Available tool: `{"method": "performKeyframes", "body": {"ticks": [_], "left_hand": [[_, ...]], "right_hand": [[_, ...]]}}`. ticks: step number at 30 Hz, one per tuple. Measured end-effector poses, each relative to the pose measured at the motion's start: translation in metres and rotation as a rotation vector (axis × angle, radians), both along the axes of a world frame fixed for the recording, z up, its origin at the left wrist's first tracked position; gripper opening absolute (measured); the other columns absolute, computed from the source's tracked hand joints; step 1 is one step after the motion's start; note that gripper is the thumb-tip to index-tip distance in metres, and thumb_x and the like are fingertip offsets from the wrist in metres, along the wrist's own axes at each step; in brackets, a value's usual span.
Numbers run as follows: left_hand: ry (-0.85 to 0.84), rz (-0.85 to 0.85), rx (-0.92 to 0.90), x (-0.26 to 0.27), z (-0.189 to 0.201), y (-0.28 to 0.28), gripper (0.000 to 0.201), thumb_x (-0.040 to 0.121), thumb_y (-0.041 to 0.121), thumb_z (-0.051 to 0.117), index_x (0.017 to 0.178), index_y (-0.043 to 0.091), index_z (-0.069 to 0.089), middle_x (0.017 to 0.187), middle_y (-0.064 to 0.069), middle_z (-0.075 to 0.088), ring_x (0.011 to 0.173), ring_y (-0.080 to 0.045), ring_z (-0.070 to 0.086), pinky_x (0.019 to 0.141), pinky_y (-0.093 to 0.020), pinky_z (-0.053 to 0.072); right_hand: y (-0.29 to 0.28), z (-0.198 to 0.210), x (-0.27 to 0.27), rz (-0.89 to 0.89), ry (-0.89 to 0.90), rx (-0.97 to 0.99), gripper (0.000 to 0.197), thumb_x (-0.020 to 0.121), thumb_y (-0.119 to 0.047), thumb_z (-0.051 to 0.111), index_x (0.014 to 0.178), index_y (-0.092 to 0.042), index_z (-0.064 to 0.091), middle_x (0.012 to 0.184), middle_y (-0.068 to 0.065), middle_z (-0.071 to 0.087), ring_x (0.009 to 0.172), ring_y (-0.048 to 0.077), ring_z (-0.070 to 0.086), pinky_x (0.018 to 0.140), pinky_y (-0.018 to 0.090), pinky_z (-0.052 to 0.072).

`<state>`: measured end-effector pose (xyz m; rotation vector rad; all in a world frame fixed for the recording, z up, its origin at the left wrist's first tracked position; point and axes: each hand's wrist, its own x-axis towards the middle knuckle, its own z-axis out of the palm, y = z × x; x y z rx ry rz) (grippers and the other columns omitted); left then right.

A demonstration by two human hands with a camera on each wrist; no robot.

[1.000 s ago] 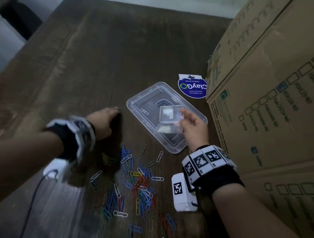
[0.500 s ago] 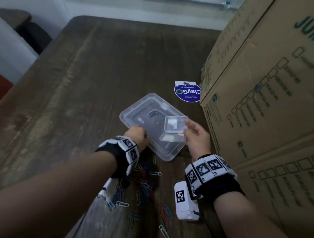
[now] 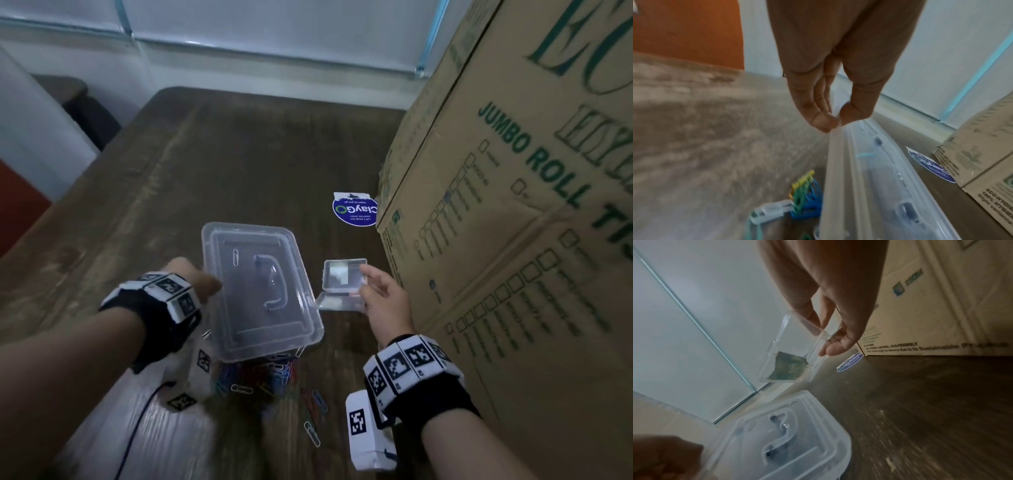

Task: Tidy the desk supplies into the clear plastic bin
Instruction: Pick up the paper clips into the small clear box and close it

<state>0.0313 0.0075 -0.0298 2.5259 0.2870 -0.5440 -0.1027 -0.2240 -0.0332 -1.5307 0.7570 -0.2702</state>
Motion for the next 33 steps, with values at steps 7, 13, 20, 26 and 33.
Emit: {"method": "performKeyframes", "body": {"ticks": [7, 13, 20, 26, 33], "left_hand": [[-0.295, -0.197, 0.019, -0.015, 0.072, 0.026, 0.016, 0.082, 0.018, 0.063, 0.075, 0.003, 0.063, 0.066, -0.013, 0.062, 0.064, -0.029, 0.062, 0.051, -0.023, 0.045], [-0.567, -0.408, 0.085, -0.04, 0.098, 0.022, 0.016, 0.081, 0.016, 0.065, 0.082, 0.002, 0.057, 0.084, -0.017, 0.064, 0.075, -0.029, 0.057, 0.067, -0.032, 0.042], [-0.669, -0.251, -0.015, -0.051, 0.097, 0.024, 0.014, 0.084, 0.016, 0.061, 0.079, 0.006, 0.052, 0.078, -0.012, 0.06, 0.067, -0.029, 0.061, 0.059, -0.03, 0.047], [-0.229, 0.381, -0.86, -0.03, 0.054, 0.011, 0.037, 0.095, -0.003, 0.039, 0.132, -0.008, 0.041, 0.078, -0.024, 0.064, 0.037, -0.021, 0.057, 0.03, -0.019, 0.046], [0.015, 0.299, -0.895, -0.019, -0.001, -0.029, 0.032, 0.098, 0.001, 0.037, 0.13, 0.0, 0.039, 0.048, -0.015, 0.059, 0.027, -0.014, 0.055, 0.047, -0.022, 0.049]], "right_hand": [[0.007, 0.015, -0.031, -0.029, 0.027, -0.016, 0.041, 0.088, 0.007, 0.047, 0.119, -0.015, 0.061, 0.129, 0.009, 0.058, 0.117, 0.021, 0.056, 0.1, 0.043, 0.047], [0.017, 0.021, -0.046, 0.021, 0.037, -0.019, 0.038, 0.091, 0.004, 0.046, 0.122, -0.015, 0.059, 0.132, 0.01, 0.055, 0.111, 0.02, 0.055, 0.098, 0.04, 0.049], [0.014, 0.013, -0.059, 0.081, 0.015, -0.028, 0.038, 0.092, 0.003, 0.046, 0.128, -0.009, 0.053, 0.134, 0.012, 0.052, 0.106, 0.022, 0.054, 0.077, 0.027, 0.049], [0.006, 0.003, -0.055, 0.034, -0.005, -0.019, 0.04, 0.096, -0.002, 0.042, 0.133, -0.013, 0.048, 0.139, 0.009, 0.047, 0.117, 0.027, 0.053, 0.086, 0.037, 0.051], [0.004, -0.017, -0.056, 0.065, 0.016, 0.008, 0.041, 0.098, -0.004, 0.035, 0.137, -0.014, 0.043, 0.102, -0.001, 0.056, 0.077, 0.016, 0.06, 0.061, 0.03, 0.054]]}}
